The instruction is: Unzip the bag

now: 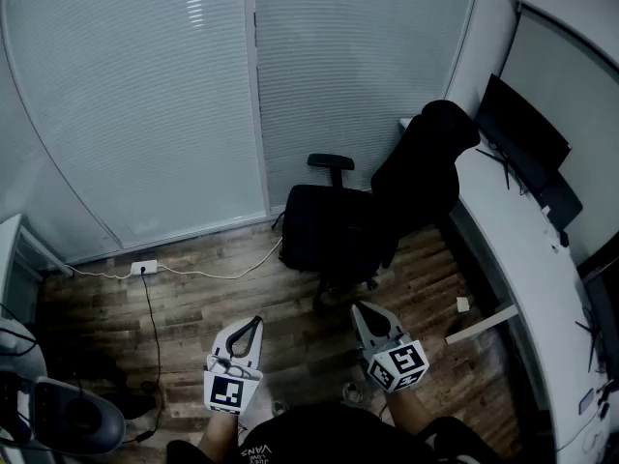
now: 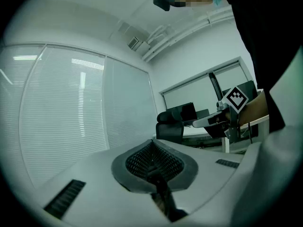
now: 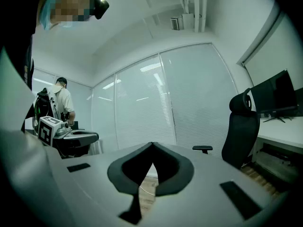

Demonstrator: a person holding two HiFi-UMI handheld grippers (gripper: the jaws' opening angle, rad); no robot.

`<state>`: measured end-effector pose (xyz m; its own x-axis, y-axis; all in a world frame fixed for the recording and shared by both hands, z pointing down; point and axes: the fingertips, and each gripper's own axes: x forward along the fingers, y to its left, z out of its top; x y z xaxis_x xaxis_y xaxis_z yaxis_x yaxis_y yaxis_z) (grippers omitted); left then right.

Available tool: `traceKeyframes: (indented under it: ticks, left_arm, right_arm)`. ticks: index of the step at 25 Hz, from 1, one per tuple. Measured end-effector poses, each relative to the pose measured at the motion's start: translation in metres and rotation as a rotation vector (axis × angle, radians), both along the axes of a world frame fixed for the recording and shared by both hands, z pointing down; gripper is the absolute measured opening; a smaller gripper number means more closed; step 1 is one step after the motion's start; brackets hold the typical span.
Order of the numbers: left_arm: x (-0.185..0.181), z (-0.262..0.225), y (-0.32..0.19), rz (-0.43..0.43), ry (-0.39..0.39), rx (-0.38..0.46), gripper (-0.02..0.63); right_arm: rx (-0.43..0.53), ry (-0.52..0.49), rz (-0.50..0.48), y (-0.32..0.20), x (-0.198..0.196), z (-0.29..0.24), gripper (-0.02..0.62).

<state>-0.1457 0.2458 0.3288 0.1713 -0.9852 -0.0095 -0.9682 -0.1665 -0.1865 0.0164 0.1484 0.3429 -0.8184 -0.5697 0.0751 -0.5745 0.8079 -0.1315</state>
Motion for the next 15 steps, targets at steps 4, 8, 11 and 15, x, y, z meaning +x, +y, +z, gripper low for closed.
traceKeyframes:
  ticks: [4, 8, 11, 15]
  left_arm:
    - [-0.013, 0.009, 0.029, -0.002, 0.022, 0.005, 0.020]
    - [-0.046, 0.006, 0.021, 0.000, 0.071, -0.008, 0.020]
    - [-0.055, 0.012, 0.013, 0.004, 0.079, -0.019, 0.021]
    - [-0.051, 0.026, -0.008, -0.019, 0.071, -0.040, 0.023]
  right_arm:
    - [0.005, 0.006, 0.004, 0.029, -0.009, 0.012, 0.043]
    - [-0.016, -0.028, -0.016, 0.021, -0.041, 0.006, 0.044]
    - [-0.042, -0.066, -0.028, 0.010, -0.050, 0.012, 0.048]
    - [-0.102, -0.060, -0.049, -0.015, -0.046, 0.034, 0.048]
